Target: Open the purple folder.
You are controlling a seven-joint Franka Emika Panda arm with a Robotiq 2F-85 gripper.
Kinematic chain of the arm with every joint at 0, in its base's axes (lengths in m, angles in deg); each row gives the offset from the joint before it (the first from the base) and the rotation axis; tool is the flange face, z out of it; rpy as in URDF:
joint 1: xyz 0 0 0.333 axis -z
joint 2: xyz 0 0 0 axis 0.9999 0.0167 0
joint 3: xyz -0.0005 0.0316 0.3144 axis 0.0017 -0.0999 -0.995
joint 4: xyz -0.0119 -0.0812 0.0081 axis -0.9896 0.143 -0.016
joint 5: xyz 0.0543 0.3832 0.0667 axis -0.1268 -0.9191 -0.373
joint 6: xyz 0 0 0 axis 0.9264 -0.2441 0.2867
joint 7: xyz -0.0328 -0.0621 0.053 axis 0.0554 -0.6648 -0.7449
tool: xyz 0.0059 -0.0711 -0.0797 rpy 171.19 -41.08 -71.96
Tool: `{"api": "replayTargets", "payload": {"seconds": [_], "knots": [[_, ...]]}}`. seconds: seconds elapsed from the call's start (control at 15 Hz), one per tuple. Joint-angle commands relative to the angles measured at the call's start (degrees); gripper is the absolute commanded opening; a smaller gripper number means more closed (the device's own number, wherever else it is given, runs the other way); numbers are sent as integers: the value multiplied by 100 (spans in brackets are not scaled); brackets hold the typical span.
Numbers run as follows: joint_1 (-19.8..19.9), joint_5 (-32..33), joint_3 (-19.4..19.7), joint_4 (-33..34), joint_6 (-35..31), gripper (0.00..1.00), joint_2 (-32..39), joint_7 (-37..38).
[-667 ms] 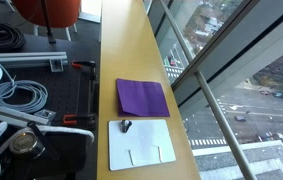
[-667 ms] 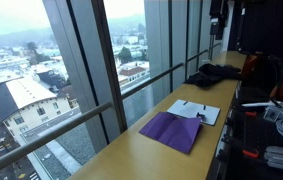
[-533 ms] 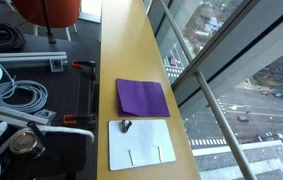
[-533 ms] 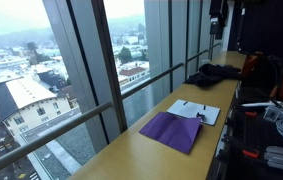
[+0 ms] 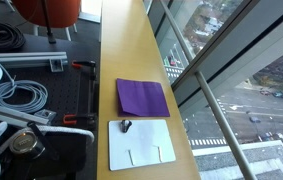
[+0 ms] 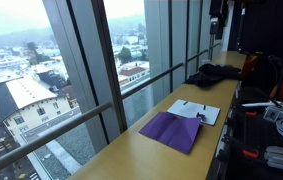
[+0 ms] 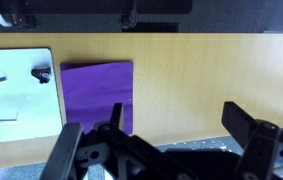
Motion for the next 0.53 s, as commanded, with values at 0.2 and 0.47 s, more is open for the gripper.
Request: {"api": "replayTargets", "payload": {"seconds": [0.2, 0.47], "knots": [[254, 35, 212, 22, -337, 100, 844, -695], [554, -188, 540, 263, -952, 100, 1982, -1532]]}}
